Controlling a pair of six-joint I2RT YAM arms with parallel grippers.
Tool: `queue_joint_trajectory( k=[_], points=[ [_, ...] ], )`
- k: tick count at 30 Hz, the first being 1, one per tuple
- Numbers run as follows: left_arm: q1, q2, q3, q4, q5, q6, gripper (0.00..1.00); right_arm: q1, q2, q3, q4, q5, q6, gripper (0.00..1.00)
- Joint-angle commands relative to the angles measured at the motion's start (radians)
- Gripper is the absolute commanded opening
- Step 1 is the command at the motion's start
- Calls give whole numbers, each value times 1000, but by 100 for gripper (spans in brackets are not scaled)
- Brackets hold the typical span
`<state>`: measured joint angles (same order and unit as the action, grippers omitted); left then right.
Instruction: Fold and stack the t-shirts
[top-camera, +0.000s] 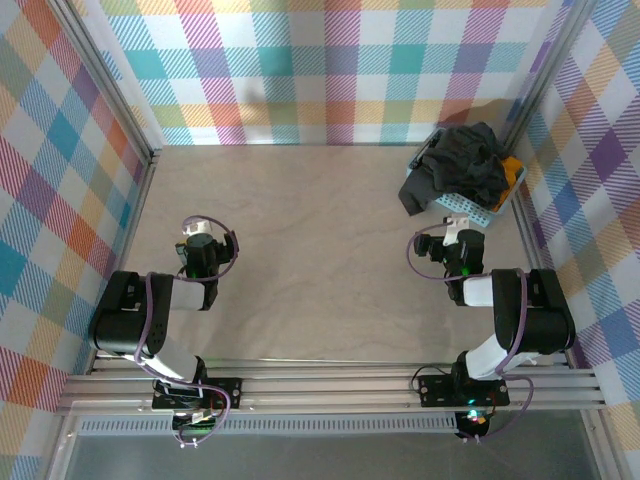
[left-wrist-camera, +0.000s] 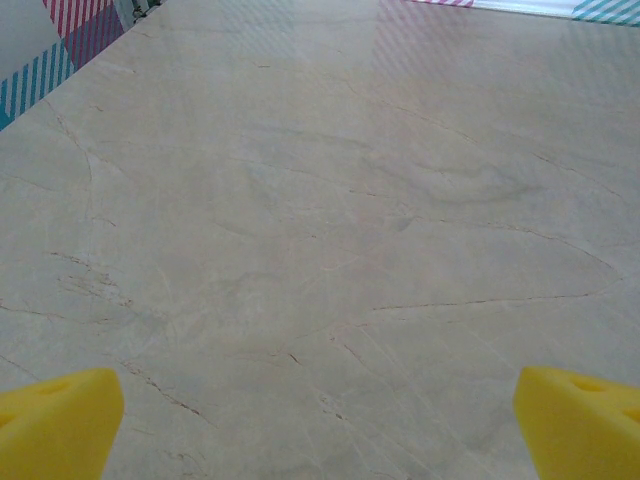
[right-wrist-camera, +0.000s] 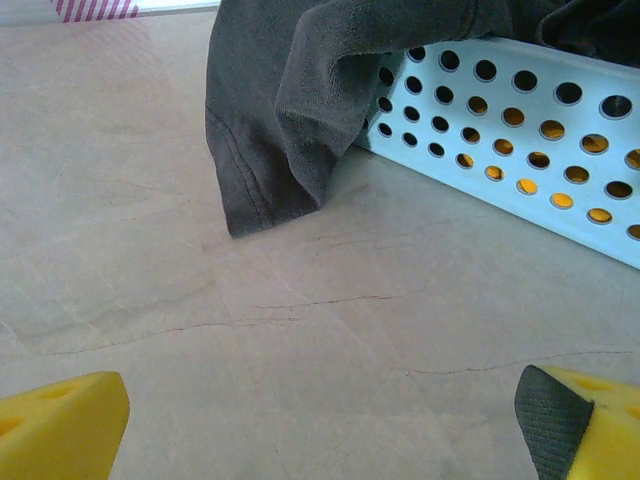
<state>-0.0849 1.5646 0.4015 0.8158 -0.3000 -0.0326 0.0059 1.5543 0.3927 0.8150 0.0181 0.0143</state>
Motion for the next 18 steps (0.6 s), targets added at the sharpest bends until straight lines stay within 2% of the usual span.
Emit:
queue_joint_trajectory(
  k=[1, 6, 7, 8, 10, 12, 14, 15, 16, 17, 18],
  points=[
    [-13, -5, -7, 38, -11, 9, 100, 6, -19, 12, 27, 7, 6, 100],
    [-13, -13, -26, 67, -3, 14, 100, 10, -34, 2, 40, 23, 5, 100],
    [-19, -52, -53, 89, -3, 27, 100, 29, -78, 4, 4, 81, 0, 100],
    [-47, -132, -64, 34, -63, 39, 100, 57, -150, 19, -84, 161, -8, 100],
    [-101, -369, -4, -232, -161, 34, 100, 111, -309, 78, -272, 269, 1, 100],
    [-143, -582, 111, -465, -217, -4, 100, 134, -443, 191, -450, 315, 98, 100],
    [-195, -698, 235, -595, -291, -30, 100, 131, -453, 396, -677, 384, 318, 100],
    [-199, -726, 302, -690, -342, -159, 100, 125, -435, 466, -775, 391, 407, 100],
    [-195, -745, 408, -921, -407, -427, 100, 119, -403, 558, -923, 468, 586, 100],
    [-186, -752, 544, -1272, -394, -699, 100, 84, -367, 625, -1026, 461, 699, 100],
    [-177, -754, 611, -1403, -371, -779, 100, 22, -337, 667, -1044, 326, 706, 100]
  ],
)
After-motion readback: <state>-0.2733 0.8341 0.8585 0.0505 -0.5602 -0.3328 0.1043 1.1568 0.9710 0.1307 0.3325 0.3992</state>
